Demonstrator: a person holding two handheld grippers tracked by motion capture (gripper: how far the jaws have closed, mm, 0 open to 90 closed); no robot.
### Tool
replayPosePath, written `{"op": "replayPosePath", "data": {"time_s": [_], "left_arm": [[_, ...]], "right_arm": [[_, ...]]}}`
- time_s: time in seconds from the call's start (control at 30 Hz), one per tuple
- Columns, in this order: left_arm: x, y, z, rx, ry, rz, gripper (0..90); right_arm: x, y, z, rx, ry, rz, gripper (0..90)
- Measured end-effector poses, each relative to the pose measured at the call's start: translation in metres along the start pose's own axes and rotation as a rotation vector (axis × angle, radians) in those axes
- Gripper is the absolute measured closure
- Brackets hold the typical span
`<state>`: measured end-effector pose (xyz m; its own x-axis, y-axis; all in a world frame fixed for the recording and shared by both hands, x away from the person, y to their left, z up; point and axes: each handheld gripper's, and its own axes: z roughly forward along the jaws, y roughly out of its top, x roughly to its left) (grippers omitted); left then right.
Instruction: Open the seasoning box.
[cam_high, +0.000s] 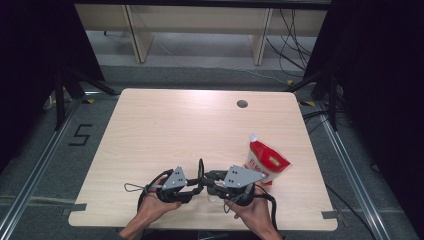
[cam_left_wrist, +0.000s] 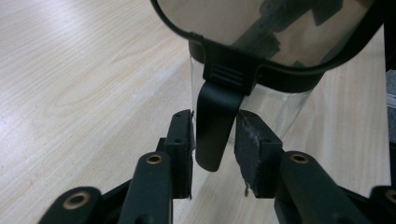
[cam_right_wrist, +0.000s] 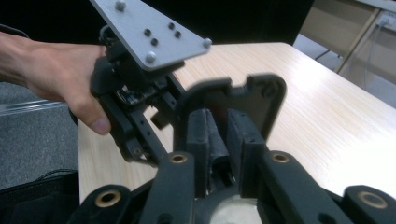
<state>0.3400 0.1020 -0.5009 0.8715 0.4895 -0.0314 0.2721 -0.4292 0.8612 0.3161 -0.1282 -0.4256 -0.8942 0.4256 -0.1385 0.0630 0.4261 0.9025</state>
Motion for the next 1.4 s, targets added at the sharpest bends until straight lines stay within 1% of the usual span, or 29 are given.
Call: {"op": "replayPosePath", "data": {"time_s": [0.07, 0.13, 0.2, 0.23, 0.27, 0.3, 0.37, 0.4, 0.43, 0.5, 0.57, 0.6, 0.63, 0.7, 0.73, 0.77, 0.83, 0.87, 0.9, 1.0, 1.03, 1.13, 1.17, 1.2, 1.27, 1.3, 1.33, 1.37, 1.4], "left_arm": [[0.001, 0.000, -0.001, 0.002, 0.002, 0.011, 63.8], [0.000, -0.001, -0.002, -0.001, -0.011, -0.001, 63.1], [-0.001, -0.001, -0.003, 0.002, -0.012, 0.003, 61.9], [-0.001, -0.001, -0.004, 0.003, -0.013, 0.002, 61.6], [-0.001, -0.001, -0.004, 0.003, -0.013, 0.002, 61.3], [-0.001, -0.001, -0.004, 0.009, -0.013, 0.019, 60.2], [-0.001, -0.001, -0.005, 0.010, -0.015, 0.016, 59.1], [-0.001, -0.002, -0.006, 0.014, -0.003, 0.015, 56.0], [0.000, -0.002, -0.009, 0.031, -0.013, 0.007, 48.1], [-0.002, -0.003, -0.011, 0.024, -0.011, 0.008, 43.5], [-0.004, -0.004, -0.014, 0.030, -0.008, -0.023, 39.4], [-0.004, -0.004, -0.014, 0.030, -0.008, -0.023, 37.3], [-0.003, -0.004, -0.016, 0.035, 0.004, -0.016, 37.3], [-0.006, -0.005, -0.019, 0.026, 0.005, -0.043, 33.5], [-0.006, -0.005, -0.019, 0.026, 0.005, -0.043, 32.5], [-0.007, -0.006, -0.022, 0.039, -0.001, -0.052, 32.0], [-0.008, -0.007, -0.024, 0.039, -0.005, -0.045, 30.6], [-0.010, -0.007, -0.025, 0.041, -0.005, -0.062, 29.6], [-0.012, -0.008, -0.026, 0.045, -0.005, -0.070, 28.9], [-0.014, -0.009, -0.028, 0.046, -0.005, -0.063, 28.4], [-0.015, -0.010, -0.030, 0.057, 0.009, -0.033, 28.4], [-0.016, -0.011, -0.032, 0.056, 0.009, -0.036, 28.1], [-0.016, -0.012, -0.034, 0.068, 0.012, -0.035, 27.3], [-0.016, -0.012, -0.034, 0.068, 0.012, -0.035, 26.7], [-0.016, -0.013, -0.035, 0.060, 0.016, -0.037, 25.8], [-0.018, -0.014, -0.037, 0.054, 0.012, -0.050, 25.7], [-0.018, -0.014, -0.037, 0.045, 0.011, -0.043, 25.5], [-0.019, -0.015, -0.037, 0.047, 0.012, -0.061, 24.8], [-0.019, -0.015, -0.038, 0.052, 0.014, -0.051, 23.9]], "right_arm": [[-0.001, -0.002, -0.002, -0.001, -0.008, 0.000, 78.4], [-0.005, -0.009, -0.010, 0.005, -0.025, 0.018, 73.1], [-0.006, -0.011, -0.014, 0.009, -0.032, 0.028, 71.6], [-0.010, -0.017, -0.022, 0.011, -0.044, 0.047, 68.1], [-0.010, -0.017, -0.022, 0.011, -0.044, 0.047, 68.1], [-0.013, -0.024, -0.029, 0.003, -0.062, 0.063, 64.0], [-0.014, -0.027, -0.033, 0.009, -0.064, 0.075, 62.6], [-0.017, -0.030, -0.037, 0.011, -0.076, 0.066, 59.9], [-0.016, -0.037, -0.047, 0.026, -0.099, 0.106, 56.5], [-0.018, -0.044, -0.053, 0.033, -0.100, 0.109, 54.5], [-0.018, -0.052, -0.061, 0.028, -0.118, 0.136, 52.3], [-0.018, -0.052, -0.061, 0.028, -0.118, 0.136, 52.3], [-0.018, -0.056, -0.065, 0.045, -0.120, 0.151, 51.3], [-0.018, -0.065, -0.073, 0.052, -0.133, 0.171, 48.2], [-0.018, -0.065, -0.073, 0.052, -0.133, 0.171, 48.2], [-0.018, -0.068, -0.077, 0.048, -0.142, 0.177, 45.9], [-0.020, -0.071, -0.081, 0.055, -0.141, 0.188, 44.7], [-0.019, -0.073, -0.083, 0.055, -0.142, 0.216, 44.1], [-0.020, -0.074, -0.084, 0.047, -0.151, 0.198, 43.3], [-0.020, -0.078, -0.088, 0.047, -0.144, 0.202, 41.8], [-0.020, -0.079, -0.088, 0.046, -0.161, 0.205, 41.7], [-0.019, -0.081, -0.091, 0.056, -0.150, 0.219, 41.5], [-0.020, -0.082, -0.093, 0.054, -0.164, 0.197, 40.8], [-0.020, -0.082, -0.093, 0.054, -0.164, 0.197, 40.8], [-0.020, -0.083, -0.096, 0.057, -0.173, 0.209, 40.1], [-0.019, -0.085, -0.099, 0.060, -0.183, 0.209, 39.2], [-0.019, -0.086, -0.101, 0.067, -0.182, 0.226, 38.7], [-0.020, -0.087, -0.102, 0.064, -0.198, 0.216, 38.5], [-0.019, -0.088, -0.104, 0.065, -0.201, 0.221, 38.5]]}}
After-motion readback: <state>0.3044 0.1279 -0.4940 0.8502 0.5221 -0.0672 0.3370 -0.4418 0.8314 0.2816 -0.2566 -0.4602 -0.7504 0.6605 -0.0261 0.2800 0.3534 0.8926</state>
